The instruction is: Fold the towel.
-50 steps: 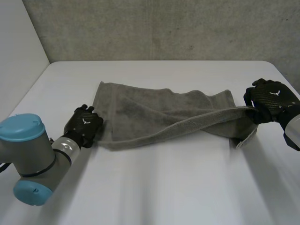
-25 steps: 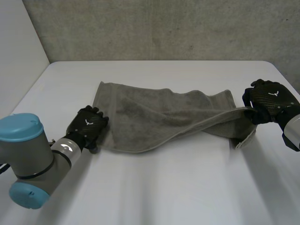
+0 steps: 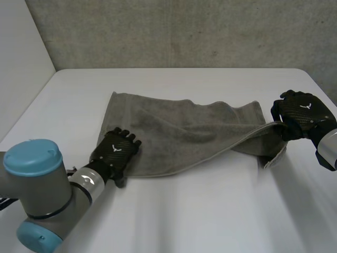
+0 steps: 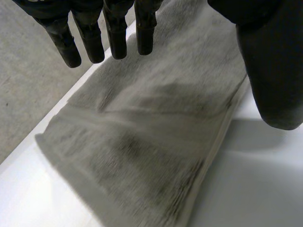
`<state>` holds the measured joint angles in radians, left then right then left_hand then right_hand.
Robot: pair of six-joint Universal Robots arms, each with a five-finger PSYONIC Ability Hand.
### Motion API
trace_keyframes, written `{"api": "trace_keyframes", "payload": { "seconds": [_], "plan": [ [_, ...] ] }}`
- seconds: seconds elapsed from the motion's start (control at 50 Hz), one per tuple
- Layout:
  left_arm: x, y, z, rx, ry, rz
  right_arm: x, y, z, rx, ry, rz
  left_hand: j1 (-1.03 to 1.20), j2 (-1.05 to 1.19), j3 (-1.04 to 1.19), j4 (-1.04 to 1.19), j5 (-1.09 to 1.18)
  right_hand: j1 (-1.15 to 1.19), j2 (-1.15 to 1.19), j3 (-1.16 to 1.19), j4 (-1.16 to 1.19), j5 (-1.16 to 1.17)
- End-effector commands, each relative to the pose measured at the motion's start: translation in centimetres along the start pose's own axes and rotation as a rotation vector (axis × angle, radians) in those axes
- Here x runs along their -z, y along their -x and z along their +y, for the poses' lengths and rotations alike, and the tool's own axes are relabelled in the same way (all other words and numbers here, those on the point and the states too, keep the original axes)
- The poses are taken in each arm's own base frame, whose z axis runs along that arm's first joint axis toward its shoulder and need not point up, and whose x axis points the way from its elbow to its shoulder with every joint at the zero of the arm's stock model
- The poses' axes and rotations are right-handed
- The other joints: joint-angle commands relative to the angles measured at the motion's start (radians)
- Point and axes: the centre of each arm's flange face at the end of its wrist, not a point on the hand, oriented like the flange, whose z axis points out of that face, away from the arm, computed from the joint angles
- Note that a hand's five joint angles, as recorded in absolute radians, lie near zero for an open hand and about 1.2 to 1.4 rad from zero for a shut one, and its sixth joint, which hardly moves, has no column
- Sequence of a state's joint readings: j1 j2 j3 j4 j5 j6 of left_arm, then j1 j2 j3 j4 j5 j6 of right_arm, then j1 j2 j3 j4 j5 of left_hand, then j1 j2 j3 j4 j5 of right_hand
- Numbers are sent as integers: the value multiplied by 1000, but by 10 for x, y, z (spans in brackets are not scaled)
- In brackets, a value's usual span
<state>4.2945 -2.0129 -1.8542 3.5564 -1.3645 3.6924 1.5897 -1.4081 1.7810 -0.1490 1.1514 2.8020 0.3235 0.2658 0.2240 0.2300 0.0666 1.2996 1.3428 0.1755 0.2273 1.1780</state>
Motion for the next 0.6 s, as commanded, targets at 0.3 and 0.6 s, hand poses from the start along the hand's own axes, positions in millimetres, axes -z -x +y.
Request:
{"api": "trace_keyframes", "payload": {
  "seconds": [0.3, 0.6],
  "plan": [
    [-11, -43, -37, 291, -86, 61, -7, -11, -15, -254, -54, 18, -84, -26, -49, -55, -1, 97, 53, -1, -53, 44],
    [-34, -52, -24, 347, -44, 14, -15, -14, -17, -334, -42, 11, 57, 115, -49, -55, 140, 97, 53, -1, -53, 44]
  ]
}}
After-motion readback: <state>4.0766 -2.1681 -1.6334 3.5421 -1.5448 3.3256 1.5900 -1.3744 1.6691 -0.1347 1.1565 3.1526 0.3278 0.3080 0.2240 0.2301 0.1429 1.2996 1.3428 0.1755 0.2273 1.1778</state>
